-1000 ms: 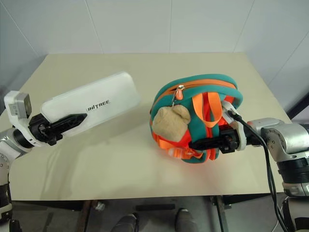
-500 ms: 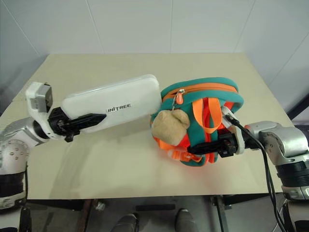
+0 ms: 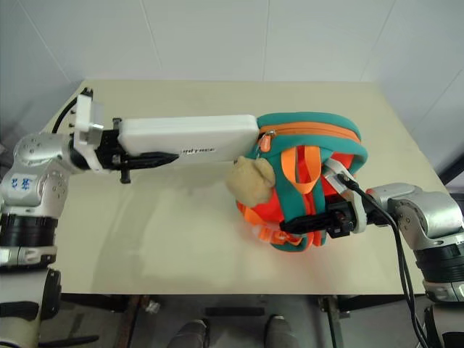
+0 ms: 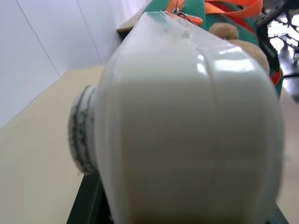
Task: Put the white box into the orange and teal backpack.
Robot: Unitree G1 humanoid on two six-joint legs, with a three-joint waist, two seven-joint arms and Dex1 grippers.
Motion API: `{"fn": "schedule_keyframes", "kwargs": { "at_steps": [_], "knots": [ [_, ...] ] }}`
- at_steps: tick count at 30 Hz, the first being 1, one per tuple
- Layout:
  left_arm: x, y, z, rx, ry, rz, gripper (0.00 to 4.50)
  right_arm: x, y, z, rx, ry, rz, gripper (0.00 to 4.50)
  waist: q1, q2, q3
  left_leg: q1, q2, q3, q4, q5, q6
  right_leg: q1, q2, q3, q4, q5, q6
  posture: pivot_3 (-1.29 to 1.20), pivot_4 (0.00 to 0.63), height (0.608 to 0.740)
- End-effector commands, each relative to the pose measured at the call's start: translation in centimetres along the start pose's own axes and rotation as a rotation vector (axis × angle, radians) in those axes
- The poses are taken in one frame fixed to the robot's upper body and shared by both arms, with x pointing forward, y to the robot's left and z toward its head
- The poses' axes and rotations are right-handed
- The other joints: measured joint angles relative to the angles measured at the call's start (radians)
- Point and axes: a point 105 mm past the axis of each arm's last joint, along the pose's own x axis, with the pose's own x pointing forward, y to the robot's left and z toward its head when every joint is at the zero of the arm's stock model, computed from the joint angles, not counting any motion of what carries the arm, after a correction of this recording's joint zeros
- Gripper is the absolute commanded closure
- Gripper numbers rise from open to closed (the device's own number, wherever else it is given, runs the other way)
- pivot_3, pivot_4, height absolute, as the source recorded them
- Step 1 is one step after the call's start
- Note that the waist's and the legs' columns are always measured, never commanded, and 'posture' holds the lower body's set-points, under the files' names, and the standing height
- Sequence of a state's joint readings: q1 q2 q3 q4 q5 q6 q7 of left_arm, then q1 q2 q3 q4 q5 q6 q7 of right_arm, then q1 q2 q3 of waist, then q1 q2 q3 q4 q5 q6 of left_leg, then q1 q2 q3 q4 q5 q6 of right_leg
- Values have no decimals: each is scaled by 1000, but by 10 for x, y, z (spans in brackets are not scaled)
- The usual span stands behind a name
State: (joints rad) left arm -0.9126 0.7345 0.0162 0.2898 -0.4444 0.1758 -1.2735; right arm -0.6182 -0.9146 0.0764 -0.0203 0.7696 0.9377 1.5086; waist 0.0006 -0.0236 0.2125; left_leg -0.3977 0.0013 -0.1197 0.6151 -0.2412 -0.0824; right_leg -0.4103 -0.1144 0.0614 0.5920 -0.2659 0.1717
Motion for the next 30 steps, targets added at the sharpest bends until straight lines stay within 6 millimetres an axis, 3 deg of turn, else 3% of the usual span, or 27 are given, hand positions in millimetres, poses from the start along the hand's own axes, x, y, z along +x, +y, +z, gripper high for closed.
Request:
{"fn": "schedule_keyframes", "kwargs": {
  "at_steps": [1, 5, 11, 15, 23, 30],
  "knots": [
    [14, 4, -18, -7, 133, -32, 3044, 2, 7, 7, -46, -10, 30, 4496, 2, 0, 0, 0, 0, 0, 0, 0, 0, 0, 0, 0, 0, 0, 0, 0, 150, 740],
    [33, -4, -11, -51, 108, -161, 3044, 2, 8, 6, -48, -10, 29, 4496, 2, 0, 0, -1, -1, -1, 0, 0, 0, 0, 0, 0, 0, 0, 1, 0, 150, 740],
    [44, 17, 20, -183, -33, -119, 3044, -1, 16, 7, -49, -2, 41, 4496, -9, 0, 0, -6, -1, -3, 1, 0, 0, -4, 0, 0, 1, 0, 2, 0, 150, 740],
    [41, 16, 3, -138, 86, -153, 3044, -5, 27, 12, -55, 15, 65, 4496, -31, 1, 1, -7, -1, -2, 0, 0, 0, -6, 0, 0, 3, -2, 3, 0, 150, 740],
    [105, -2, -12, -119, 155, -233, 3044, 5, 30, 16, -76, 10, 100, 4496, -14, 1, 1, -7, -2, -3, 3, 0, 0, -5, 0, 0, 3, -2, 3, 0, 150, 740],
    [154, -23, -4, -204, 97, -293, 3044, 11, 30, 15, -95, -6, 106, 4496, -6, 1, 1, -7, -2, -3, 4, 0, 1, -4, 0, 0, 3, -2, 3, 0, 150, 740]
  ]
}}
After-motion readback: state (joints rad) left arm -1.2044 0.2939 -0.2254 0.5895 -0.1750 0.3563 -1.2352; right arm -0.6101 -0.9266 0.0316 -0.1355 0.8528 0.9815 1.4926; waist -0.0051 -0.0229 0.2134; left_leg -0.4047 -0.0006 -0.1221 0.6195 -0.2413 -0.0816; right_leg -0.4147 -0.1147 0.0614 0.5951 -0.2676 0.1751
